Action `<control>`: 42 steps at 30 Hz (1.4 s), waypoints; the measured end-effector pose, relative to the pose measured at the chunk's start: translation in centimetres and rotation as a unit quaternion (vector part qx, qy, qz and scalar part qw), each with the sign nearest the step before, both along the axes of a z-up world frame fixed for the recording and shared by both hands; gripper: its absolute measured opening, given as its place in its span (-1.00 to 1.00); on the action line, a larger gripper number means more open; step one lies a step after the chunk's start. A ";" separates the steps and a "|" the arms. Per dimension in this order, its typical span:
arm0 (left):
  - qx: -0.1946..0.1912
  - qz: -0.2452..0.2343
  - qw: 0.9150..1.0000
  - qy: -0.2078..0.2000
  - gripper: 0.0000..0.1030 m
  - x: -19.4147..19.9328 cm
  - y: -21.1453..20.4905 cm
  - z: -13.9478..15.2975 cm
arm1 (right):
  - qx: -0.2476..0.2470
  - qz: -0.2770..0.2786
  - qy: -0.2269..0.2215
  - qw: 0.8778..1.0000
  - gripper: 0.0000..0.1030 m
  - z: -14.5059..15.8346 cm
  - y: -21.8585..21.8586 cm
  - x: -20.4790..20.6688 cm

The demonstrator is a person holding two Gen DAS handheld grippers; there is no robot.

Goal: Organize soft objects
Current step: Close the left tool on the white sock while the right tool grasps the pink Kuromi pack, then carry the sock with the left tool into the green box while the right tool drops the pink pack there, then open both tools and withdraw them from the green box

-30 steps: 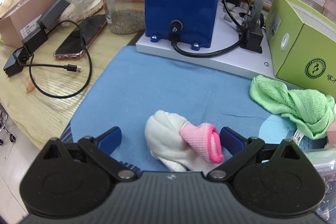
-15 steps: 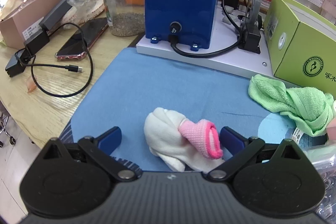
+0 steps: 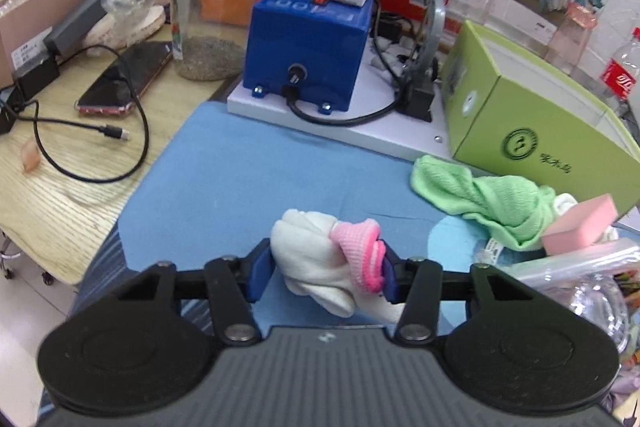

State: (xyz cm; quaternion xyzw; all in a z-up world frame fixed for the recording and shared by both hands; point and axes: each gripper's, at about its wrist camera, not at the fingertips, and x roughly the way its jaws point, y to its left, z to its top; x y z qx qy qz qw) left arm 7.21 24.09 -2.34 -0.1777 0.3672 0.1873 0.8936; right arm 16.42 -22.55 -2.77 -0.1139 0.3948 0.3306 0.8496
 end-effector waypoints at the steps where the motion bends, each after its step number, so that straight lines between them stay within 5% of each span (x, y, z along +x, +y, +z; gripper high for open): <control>1: 0.002 -0.005 1.000 -0.006 0.00 -0.2 -0.1 0.5 | 0.007 -0.008 -0.005 1.000 -0.03 0.7 -0.4 -0.4; 8: 0.001 -0.056 0.996 -0.068 0.00 1.7 -0.5 5.7 | 0.050 -0.030 -0.070 0.996 -0.02 6.5 0.0 0.2; 16: 0.030 -0.107 0.986 -0.125 0.00 10.5 -2.9 12.0 | 0.116 0.002 -0.124 0.986 -0.01 11.5 7.8 9.2; 25: 0.020 -0.143 0.986 -0.088 0.04 20.0 -4.4 9.6 | 0.086 0.018 -0.086 0.992 0.05 8.2 16.2 17.9; 28: 0.024 -0.143 0.987 -0.074 0.48 21.3 -4.7 8.6 | 0.074 0.014 -0.058 0.996 0.07 6.7 17.2 19.1; 31: 0.029 -0.141 0.987 -0.078 0.48 20.9 -4.7 8.6 | 0.065 -0.001 -0.025 0.998 0.11 6.0 17.5 19.7; 42: 0.040 -0.126 0.987 -0.089 0.55 12.0 -4.5 10.1 | 0.114 -0.022 -0.075 0.990 0.16 9.3 13.6 12.4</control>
